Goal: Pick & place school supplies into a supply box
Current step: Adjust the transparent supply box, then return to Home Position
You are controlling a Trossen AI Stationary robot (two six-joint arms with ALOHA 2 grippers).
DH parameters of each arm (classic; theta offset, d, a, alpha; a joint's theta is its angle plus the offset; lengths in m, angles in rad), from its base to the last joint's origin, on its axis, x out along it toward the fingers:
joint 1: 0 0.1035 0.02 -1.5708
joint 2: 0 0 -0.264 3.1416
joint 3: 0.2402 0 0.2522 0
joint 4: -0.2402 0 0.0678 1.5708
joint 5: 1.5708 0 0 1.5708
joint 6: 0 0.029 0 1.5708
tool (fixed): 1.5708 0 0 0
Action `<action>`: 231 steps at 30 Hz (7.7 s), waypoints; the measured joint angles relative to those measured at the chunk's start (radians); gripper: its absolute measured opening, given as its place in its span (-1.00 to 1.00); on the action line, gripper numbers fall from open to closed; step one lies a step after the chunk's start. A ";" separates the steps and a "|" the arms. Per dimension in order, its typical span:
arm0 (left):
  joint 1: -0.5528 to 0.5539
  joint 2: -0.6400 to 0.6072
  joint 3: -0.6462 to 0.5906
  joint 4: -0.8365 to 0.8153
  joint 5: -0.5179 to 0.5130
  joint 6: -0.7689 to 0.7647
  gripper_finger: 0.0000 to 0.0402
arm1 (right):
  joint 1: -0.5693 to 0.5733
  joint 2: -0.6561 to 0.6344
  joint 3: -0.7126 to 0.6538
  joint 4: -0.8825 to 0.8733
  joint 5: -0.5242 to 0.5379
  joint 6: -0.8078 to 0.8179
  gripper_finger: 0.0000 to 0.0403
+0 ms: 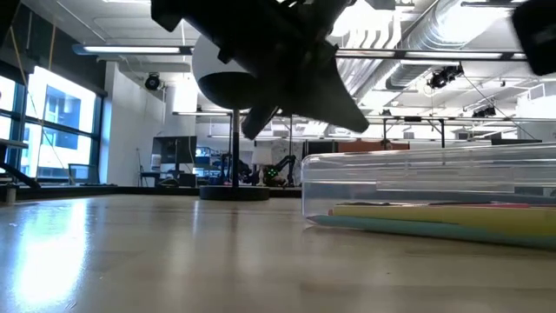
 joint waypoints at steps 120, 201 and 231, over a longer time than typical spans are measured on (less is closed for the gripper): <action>0.083 -1.684 -1.178 0.132 0.186 0.859 -0.79 | -0.011 -1.423 -0.352 -0.457 0.167 -0.469 -1.00; 0.180 -1.756 -1.177 -0.182 0.205 0.583 -0.76 | -0.515 -1.375 -0.581 -0.187 0.038 -0.371 -1.00; 0.180 -1.756 -1.177 -0.182 0.206 0.583 -0.76 | -0.515 -1.375 -0.581 -0.187 0.038 -0.371 -1.00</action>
